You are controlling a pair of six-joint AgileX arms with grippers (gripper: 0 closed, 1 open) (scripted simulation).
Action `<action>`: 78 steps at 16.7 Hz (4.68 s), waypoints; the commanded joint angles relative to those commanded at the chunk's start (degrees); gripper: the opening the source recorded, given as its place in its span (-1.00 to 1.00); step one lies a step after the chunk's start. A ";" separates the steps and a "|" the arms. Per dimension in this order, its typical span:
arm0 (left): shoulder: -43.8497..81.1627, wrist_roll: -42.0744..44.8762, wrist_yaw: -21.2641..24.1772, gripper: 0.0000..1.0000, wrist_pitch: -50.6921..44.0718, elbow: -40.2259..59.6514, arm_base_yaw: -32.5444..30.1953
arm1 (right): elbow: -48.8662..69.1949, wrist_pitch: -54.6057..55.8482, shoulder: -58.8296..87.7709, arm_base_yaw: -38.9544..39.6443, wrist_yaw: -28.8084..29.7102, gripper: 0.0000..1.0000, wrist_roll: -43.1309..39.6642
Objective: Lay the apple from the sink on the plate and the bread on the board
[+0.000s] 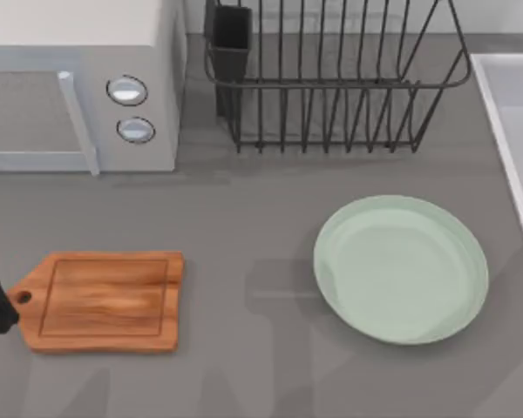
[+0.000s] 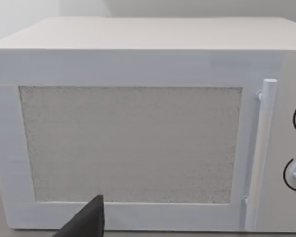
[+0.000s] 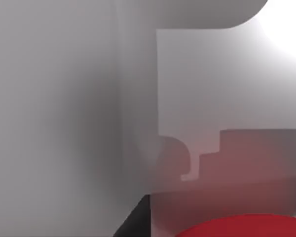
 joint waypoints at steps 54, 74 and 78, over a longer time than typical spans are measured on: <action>0.00 0.00 0.00 1.00 0.00 0.00 0.00 | 21.59 -41.54 -17.00 48.74 0.87 0.51 47.93; 0.00 0.00 0.00 1.00 0.00 0.00 0.00 | 7.57 -30.39 -33.28 44.36 0.86 1.00 43.50; 0.00 0.00 0.00 1.00 0.00 0.00 0.00 | -10.94 -17.25 -55.38 39.36 0.85 1.00 38.31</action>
